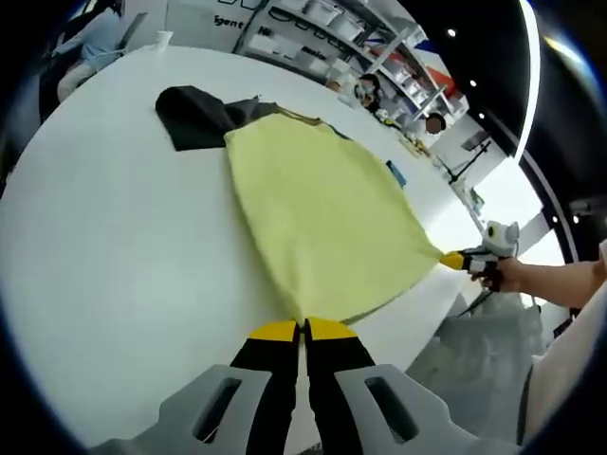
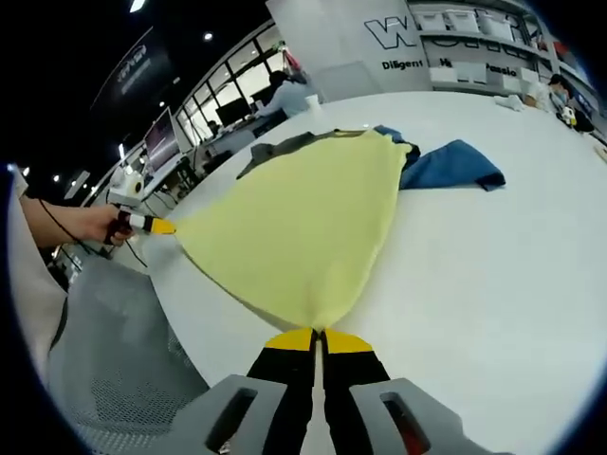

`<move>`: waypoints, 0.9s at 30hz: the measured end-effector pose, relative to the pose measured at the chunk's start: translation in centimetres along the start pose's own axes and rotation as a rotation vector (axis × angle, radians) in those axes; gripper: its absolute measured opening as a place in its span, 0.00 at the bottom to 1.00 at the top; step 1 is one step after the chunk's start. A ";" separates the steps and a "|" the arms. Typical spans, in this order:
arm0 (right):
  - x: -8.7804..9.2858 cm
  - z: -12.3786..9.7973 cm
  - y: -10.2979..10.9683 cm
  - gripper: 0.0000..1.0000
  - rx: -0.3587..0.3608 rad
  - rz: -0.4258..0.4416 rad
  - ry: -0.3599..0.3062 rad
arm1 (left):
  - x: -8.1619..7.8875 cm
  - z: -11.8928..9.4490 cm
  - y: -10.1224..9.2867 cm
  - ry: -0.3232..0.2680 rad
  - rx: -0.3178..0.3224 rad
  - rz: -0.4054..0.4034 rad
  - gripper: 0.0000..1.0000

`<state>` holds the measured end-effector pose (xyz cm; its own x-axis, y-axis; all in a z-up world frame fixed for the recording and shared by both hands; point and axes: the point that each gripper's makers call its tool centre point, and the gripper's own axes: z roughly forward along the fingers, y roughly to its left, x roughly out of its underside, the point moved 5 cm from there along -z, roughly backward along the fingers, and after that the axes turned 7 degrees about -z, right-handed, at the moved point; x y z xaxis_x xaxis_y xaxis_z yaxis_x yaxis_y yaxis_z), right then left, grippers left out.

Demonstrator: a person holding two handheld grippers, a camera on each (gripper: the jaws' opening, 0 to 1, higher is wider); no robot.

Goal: Fold the garment on the visible template until the final outline fits inside the template.

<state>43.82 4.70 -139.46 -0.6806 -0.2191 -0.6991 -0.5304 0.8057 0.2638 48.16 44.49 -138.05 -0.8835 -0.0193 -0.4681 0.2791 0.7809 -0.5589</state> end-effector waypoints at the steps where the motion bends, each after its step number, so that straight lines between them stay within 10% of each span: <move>1: 0.1 0.0 0.1 0.00 0.000 -0.001 0.002 | 0.2 0.0 0.0 0.004 0.005 -0.007 0.00; 27: 1.1 0.1 0.0 0.13 0.013 0.113 0.011 | 2.3 0.2 0.4 0.050 -0.006 -0.073 0.01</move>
<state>43.12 4.52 -140.33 -0.7415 -0.1326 -0.6578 -0.4435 0.8324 0.3322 46.31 44.66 -139.45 -0.9189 -0.0452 -0.3918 0.2115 0.7821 -0.5862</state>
